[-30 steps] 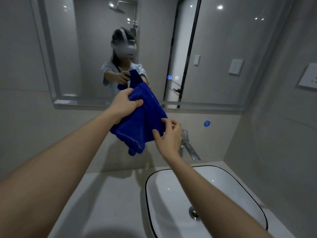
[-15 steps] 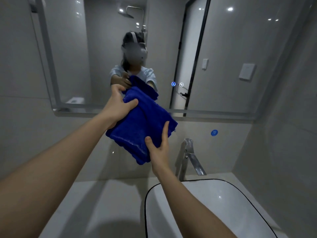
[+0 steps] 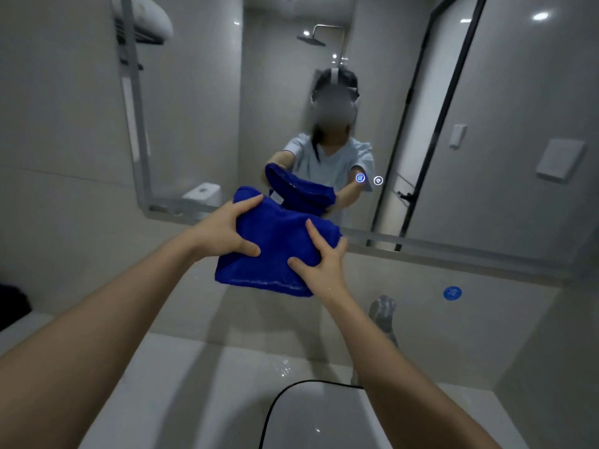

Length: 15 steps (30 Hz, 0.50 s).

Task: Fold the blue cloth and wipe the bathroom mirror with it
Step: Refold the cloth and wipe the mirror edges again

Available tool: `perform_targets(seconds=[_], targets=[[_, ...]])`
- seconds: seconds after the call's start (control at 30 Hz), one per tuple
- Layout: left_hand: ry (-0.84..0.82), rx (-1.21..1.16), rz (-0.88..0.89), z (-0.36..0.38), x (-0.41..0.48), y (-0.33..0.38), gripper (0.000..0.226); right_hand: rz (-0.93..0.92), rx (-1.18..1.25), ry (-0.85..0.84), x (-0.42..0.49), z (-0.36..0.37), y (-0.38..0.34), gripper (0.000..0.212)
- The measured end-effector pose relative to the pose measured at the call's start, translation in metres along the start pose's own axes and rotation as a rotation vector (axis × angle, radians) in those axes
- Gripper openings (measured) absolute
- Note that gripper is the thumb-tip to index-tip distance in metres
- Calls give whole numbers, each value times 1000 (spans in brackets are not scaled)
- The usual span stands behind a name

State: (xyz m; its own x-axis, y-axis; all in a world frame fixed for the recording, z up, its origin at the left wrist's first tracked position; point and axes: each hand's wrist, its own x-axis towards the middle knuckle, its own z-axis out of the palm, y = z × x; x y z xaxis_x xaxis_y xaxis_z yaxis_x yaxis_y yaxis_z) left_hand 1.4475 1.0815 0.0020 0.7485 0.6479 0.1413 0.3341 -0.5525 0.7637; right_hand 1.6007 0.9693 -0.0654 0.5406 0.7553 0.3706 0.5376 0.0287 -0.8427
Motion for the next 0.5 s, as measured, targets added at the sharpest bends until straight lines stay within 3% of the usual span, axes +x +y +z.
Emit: perform_targets(seconds=[0.17,0.37,0.5], targets=[[121,140,163,-28,21,25,103,-269,-78,60,45,-16,-36,80],[388,208,454,-98,62,92,102,-563,-229,268,125,-54,-122,83],[449,212,505,-123,105,107,104,-562,-453,268,175,-67,-150,88]])
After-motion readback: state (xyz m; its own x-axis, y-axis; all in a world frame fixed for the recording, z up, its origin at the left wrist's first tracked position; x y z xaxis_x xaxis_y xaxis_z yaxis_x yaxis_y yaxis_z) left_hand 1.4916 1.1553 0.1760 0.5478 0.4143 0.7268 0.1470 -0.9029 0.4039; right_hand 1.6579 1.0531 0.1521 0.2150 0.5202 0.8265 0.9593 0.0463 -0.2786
